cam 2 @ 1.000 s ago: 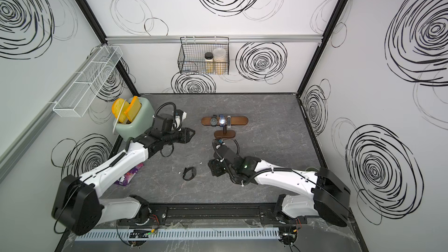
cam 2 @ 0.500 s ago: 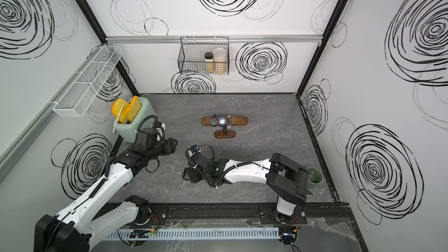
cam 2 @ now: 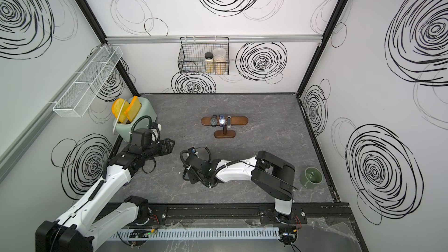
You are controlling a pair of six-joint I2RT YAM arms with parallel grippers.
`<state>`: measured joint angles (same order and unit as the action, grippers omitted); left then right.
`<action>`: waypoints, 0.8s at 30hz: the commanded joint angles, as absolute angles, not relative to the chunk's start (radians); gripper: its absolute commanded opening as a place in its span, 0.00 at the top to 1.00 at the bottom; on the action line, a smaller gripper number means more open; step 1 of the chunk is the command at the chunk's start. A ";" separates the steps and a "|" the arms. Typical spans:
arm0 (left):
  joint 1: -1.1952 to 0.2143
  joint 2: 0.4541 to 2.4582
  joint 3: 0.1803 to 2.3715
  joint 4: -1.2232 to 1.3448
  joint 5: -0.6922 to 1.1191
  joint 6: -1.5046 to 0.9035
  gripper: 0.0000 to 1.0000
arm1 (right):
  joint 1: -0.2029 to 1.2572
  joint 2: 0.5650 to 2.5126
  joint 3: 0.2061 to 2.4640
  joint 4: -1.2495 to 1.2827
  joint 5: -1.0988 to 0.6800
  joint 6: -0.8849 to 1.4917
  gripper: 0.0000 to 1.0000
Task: Place watch on stand
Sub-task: Pick up the watch at the center of the board.
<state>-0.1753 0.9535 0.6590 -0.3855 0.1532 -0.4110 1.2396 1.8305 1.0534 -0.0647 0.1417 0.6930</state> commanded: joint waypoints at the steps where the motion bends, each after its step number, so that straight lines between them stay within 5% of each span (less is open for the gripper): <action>1: -0.165 0.942 0.643 -0.344 0.179 -0.397 0.39 | 1.244 1.849 1.081 -0.097 0.172 0.710 0.58; 12: -0.163 0.938 0.646 -0.344 0.198 -0.395 0.40 | 1.243 1.814 1.062 -0.113 0.275 0.675 0.89; 17: -0.211 0.944 0.657 -0.349 0.239 -0.401 0.45 | 1.199 1.707 1.046 -0.197 0.382 0.634 0.92; 24: -0.504 0.932 0.642 -0.280 0.091 -0.539 0.48 | 1.073 1.573 1.063 -0.379 0.503 0.586 0.92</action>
